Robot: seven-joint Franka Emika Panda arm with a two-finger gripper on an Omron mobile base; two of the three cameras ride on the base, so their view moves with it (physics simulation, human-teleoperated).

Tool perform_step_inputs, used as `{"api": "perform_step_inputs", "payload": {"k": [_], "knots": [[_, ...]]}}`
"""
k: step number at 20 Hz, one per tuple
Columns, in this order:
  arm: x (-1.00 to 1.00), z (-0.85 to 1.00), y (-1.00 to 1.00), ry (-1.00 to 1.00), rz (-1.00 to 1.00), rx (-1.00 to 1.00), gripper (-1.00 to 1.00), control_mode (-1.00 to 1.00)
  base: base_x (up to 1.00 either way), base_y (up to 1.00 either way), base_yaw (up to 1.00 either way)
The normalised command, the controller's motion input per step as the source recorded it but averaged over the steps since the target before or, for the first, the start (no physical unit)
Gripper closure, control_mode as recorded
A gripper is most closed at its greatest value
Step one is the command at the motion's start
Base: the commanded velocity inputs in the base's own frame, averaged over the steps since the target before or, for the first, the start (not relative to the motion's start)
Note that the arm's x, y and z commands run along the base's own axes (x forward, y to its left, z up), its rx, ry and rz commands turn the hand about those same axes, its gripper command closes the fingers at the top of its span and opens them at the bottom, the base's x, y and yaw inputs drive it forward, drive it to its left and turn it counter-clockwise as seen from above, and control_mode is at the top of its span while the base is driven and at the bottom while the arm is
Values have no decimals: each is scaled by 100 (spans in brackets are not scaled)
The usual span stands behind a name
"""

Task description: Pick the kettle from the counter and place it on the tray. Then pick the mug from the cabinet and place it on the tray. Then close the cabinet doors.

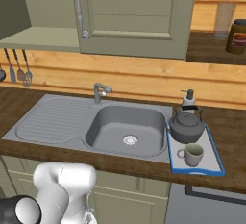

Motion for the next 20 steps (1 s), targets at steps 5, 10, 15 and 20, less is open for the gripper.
{"api": "perform_step_inputs", "payload": {"k": [5, 10, 15, 20], "knots": [[61, 0, -66, 7, -16, 0, -100, -100, 0, 0, 0], [56, -1, -67, 8, -21, 0, -100, -100, 0, 0, 0], [67, -7, -63, 2, -17, 0, -100, -100, 0, 0, 0], [81, -11, -55, 0, -12, 0, -100, -100, 0, 0, 0]]}}
